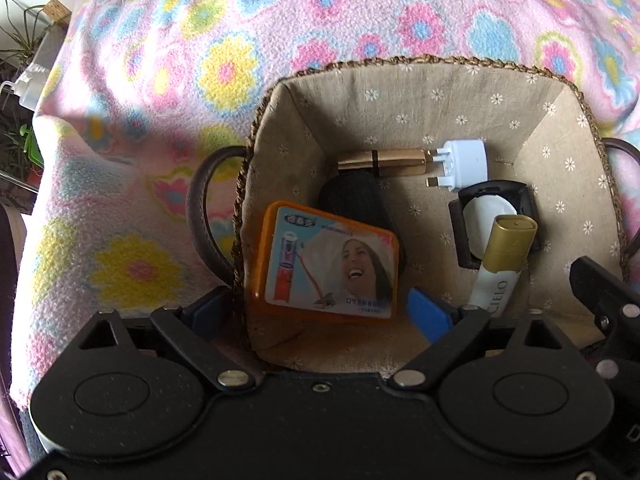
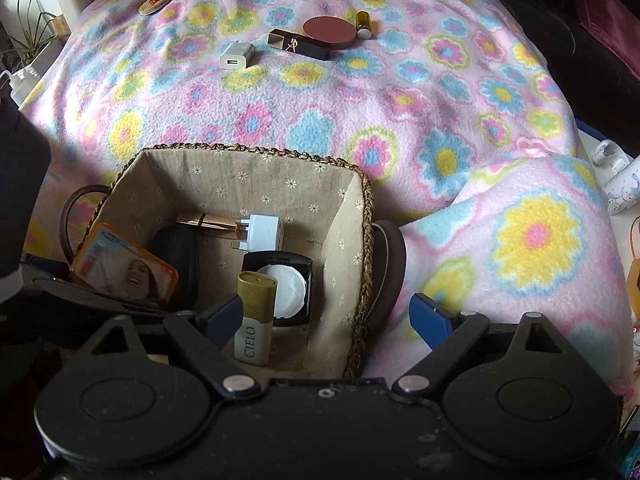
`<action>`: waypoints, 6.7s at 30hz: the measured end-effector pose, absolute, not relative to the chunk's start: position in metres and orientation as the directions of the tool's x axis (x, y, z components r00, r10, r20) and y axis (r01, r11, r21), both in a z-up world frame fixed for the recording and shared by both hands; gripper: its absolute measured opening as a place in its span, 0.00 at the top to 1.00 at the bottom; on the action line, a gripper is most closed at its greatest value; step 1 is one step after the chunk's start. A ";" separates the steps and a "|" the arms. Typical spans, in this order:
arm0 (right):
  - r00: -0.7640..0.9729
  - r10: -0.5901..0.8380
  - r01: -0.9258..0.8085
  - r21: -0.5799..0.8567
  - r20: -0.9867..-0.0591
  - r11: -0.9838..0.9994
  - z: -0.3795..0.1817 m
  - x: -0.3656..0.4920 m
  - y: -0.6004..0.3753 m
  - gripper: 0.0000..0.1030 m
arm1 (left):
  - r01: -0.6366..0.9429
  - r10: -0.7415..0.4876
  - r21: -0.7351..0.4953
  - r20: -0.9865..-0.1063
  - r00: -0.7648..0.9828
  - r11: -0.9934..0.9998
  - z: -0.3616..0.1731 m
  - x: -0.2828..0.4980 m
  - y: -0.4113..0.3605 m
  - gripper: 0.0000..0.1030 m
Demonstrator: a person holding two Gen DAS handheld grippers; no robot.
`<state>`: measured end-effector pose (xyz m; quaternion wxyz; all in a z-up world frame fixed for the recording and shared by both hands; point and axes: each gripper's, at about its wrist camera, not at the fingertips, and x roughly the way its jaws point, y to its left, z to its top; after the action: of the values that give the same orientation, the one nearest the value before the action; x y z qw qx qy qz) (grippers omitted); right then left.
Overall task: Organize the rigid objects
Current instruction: 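Push the orange box deeper into the basket with the left tool, then reach the left tool to the white adapter while the right tool reaches the black lipstick, then grasp the white adapter with the left tool while the right tool grips the black-gold lipstick, then carry the white adapter and black lipstick over the basket and lower them in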
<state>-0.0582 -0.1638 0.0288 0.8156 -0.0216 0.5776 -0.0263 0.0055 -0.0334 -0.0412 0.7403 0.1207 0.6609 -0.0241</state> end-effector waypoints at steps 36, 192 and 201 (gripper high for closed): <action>0.352 0.024 0.067 0.051 -0.936 0.996 0.044 -0.010 -0.204 0.06 | 0.076 -0.039 -0.023 -0.976 0.216 0.997 -0.004 0.035 -0.005 0.18; 0.419 -0.014 0.061 0.013 -0.908 0.998 0.044 -0.071 -0.159 0.21 | 0.138 -0.097 -0.047 -0.919 0.381 0.989 0.000 0.004 -0.004 0.49; 0.405 0.000 0.092 0.041 -0.914 0.995 0.039 -0.068 -0.165 0.21 | 0.131 -0.083 -0.038 -0.931 0.354 0.991 -0.005 0.006 -0.005 0.49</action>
<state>-0.0685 -0.1646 0.0392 0.8371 0.0421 0.5448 -0.0274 0.0057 -0.0050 -0.0055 0.8226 0.0213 0.5645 -0.0649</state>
